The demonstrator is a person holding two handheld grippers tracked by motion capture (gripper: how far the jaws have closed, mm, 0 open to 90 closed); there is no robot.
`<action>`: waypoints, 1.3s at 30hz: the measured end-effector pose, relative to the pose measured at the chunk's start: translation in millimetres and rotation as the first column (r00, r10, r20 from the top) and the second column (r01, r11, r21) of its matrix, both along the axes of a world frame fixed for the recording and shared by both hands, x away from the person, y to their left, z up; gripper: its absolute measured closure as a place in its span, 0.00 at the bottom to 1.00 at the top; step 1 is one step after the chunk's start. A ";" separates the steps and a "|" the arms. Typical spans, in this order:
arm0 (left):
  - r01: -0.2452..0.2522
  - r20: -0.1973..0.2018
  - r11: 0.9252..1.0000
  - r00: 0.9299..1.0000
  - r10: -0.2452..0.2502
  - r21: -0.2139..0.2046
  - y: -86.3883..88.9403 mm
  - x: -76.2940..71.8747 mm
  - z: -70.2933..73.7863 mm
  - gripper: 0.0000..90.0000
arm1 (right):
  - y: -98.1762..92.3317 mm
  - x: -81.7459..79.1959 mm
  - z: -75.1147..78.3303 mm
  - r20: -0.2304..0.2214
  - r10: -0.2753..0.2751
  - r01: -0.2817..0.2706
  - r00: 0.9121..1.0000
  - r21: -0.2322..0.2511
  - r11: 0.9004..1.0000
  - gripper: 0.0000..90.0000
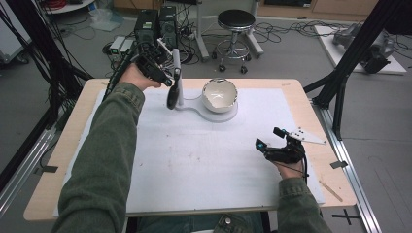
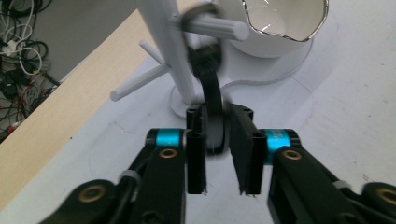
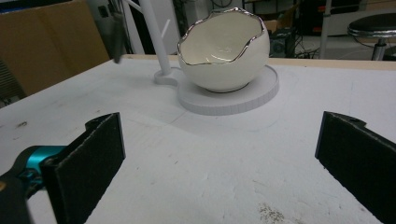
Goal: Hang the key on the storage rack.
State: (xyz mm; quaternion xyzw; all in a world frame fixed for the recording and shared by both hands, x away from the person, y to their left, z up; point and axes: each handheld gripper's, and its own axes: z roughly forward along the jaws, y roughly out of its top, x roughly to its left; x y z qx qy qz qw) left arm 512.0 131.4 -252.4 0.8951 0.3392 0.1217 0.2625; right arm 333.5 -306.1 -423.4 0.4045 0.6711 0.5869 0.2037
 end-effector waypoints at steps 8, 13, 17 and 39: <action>0.000 -0.013 0.999 1.000 0.000 -0.036 1.4 -3.2 3.3 0.57 | 0.3 -0.5 0.0 -0.002 0.000 0.000 1.000 0.001 1.000 0.00; 0.066 -0.014 0.996 0.998 -0.067 -0.062 1.7 -8.5 1.8 0.28 | 0.2 -0.4 0.0 -0.003 0.001 -0.001 1.000 -0.001 1.000 0.00; 0.020 0.050 0.999 0.999 -0.018 -0.038 -0.7 -14.7 0.2 0.15 | 0.3 -0.6 0.1 -0.003 0.000 0.000 1.000 -0.002 1.000 0.01; -0.039 0.059 0.965 0.997 0.056 -0.258 60.7 -57.9 -25.7 0.02 | 0.4 -1.8 1.1 0.000 -0.008 0.008 1.000 -0.005 1.000 0.00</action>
